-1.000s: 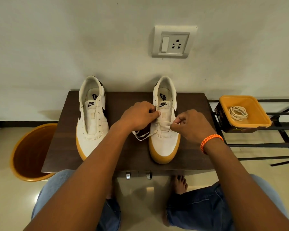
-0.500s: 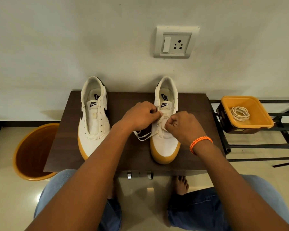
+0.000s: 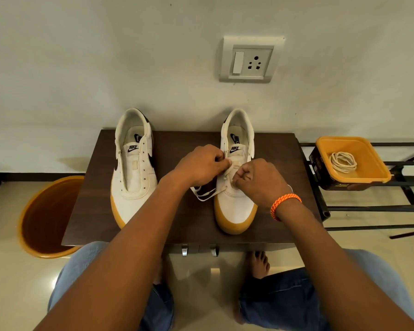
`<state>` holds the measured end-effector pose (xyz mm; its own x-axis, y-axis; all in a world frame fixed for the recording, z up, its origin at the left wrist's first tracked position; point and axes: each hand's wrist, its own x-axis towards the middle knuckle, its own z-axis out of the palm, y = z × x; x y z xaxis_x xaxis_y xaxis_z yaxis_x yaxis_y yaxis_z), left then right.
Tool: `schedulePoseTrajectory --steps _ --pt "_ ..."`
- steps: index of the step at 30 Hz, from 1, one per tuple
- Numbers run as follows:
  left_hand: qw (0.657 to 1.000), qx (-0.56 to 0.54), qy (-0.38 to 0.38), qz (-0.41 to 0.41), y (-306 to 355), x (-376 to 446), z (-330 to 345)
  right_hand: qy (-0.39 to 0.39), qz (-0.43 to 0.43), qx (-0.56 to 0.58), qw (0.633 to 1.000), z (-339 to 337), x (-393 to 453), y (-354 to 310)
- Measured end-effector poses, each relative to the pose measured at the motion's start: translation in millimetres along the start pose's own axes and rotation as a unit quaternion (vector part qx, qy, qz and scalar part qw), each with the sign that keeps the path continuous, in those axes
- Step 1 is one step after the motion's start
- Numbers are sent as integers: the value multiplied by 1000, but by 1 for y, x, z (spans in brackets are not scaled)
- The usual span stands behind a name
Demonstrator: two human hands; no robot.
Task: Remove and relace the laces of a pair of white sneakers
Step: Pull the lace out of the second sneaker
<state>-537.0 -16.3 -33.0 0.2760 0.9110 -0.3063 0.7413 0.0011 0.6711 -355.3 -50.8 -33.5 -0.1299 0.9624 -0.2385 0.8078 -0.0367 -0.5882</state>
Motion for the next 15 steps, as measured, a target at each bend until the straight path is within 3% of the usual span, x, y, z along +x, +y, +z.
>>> schedulePoseTrajectory --steps 4,8,15 --pt "1000 6 -7 -11 1 0 -1 4 30 14 999 -18 -2 5" --pt "1000 -5 -12 -15 1 0 -1 69 65 -36 995 -33 -6 14" --pt "1000 -15 -2 -1 0 0 0 10 -33 -6 999 -20 -8 -4"
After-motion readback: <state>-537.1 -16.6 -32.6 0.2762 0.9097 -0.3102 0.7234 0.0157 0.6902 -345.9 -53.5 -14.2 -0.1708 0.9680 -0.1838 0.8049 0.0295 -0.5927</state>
